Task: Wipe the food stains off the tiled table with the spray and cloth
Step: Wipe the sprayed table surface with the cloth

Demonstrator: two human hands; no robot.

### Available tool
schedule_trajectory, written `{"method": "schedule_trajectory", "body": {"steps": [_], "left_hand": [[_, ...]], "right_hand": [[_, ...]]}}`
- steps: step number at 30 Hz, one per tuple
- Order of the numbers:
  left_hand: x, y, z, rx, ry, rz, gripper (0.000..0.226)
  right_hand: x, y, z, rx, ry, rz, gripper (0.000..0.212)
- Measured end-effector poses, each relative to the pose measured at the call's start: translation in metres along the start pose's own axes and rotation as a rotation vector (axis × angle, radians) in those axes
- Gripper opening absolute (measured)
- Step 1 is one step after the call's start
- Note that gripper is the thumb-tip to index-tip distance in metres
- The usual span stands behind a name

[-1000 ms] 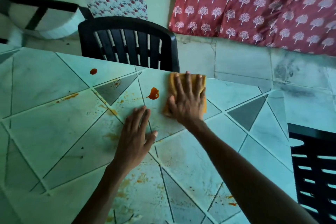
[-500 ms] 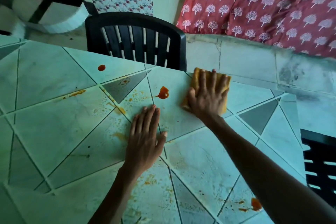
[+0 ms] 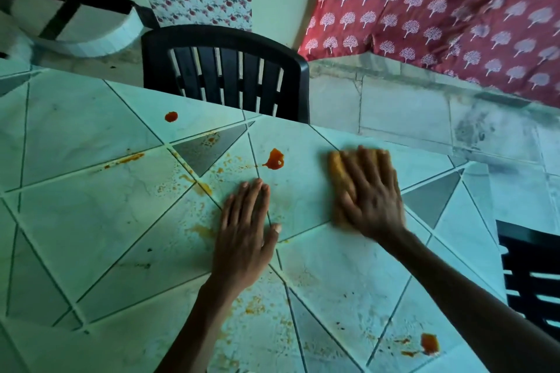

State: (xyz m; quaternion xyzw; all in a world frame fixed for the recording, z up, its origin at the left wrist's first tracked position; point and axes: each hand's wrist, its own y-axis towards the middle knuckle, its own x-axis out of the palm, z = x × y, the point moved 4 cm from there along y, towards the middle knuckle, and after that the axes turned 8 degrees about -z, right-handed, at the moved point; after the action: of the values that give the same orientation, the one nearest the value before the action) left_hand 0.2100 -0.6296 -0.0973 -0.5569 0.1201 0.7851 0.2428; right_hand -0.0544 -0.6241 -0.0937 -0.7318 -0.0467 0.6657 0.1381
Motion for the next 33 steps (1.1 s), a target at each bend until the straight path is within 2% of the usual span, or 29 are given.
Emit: {"method": "schedule_trajectory", "body": {"steps": [2,3,4,7,10,12,14,16,18,20,21,22,24,26,29,31,33], "left_hand": [[0.001,0.002,-0.001,0.006,-0.039,-0.016,0.071],[0.000,0.003,-0.003,0.013,-0.095,-0.014,0.069],[-0.002,0.004,-0.004,0.013,-0.202,0.003,0.065],[-0.024,0.000,-0.023,-0.082,-0.516,0.176,0.048],[-0.052,-0.011,-0.054,-0.166,-0.332,0.294,0.048],[-0.056,-0.016,-0.078,-0.235,-0.174,0.224,0.063],[-0.050,-0.021,-0.103,-0.264,-0.101,0.105,0.080],[-0.039,-0.026,-0.119,-0.246,-0.050,0.004,0.091],[-0.031,-0.030,-0.125,-0.235,0.016,-0.052,0.094],[-0.029,-0.030,-0.124,-0.247,0.062,-0.054,0.093],[-0.029,-0.030,-0.123,-0.253,0.068,-0.053,0.093],[-0.029,-0.029,-0.123,-0.257,0.068,-0.056,0.092],[-0.028,-0.029,-0.124,-0.256,0.072,-0.063,0.093],[-0.027,-0.029,-0.125,-0.251,0.072,-0.071,0.093],[-0.027,-0.029,-0.124,-0.250,0.072,-0.063,0.093],[-0.027,-0.029,-0.121,-0.252,0.077,-0.059,0.092],[-0.029,-0.030,-0.120,-0.260,0.082,-0.049,0.091]], "right_hand": [[-0.011,0.042,-0.026,0.341,0.206,0.050,0.077],[-0.015,0.059,-0.047,0.423,0.285,0.047,0.079],[-0.019,0.070,-0.070,0.426,0.319,0.041,0.079],[-0.010,0.059,-0.117,0.135,0.184,0.022,0.076],[0.006,-0.012,-0.119,-0.259,0.006,0.012,0.072],[0.014,-0.056,-0.097,-0.450,-0.056,-0.011,0.072],[0.014,-0.068,-0.065,-0.514,-0.073,-0.025,0.073],[0.014,-0.045,-0.041,-0.375,-0.093,-0.064,0.070],[0.008,-0.003,-0.041,-0.048,-0.017,-0.035,0.070],[-0.007,0.039,-0.068,0.308,0.199,0.051,0.073],[-0.013,0.058,-0.089,0.405,0.286,0.048,0.075],[-0.016,0.072,-0.113,0.419,0.323,0.043,0.076],[-0.015,0.079,-0.156,0.252,0.248,0.040,0.076],[-0.005,0.052,-0.178,-0.048,0.086,0.006,0.075],[0.007,-0.015,-0.156,-0.455,-0.053,-0.030,0.073],[0.012,-0.042,-0.119,-0.594,-0.114,-0.058,0.073],[0.011,-0.038,-0.085,-0.558,-0.123,-0.053,0.073]]}}
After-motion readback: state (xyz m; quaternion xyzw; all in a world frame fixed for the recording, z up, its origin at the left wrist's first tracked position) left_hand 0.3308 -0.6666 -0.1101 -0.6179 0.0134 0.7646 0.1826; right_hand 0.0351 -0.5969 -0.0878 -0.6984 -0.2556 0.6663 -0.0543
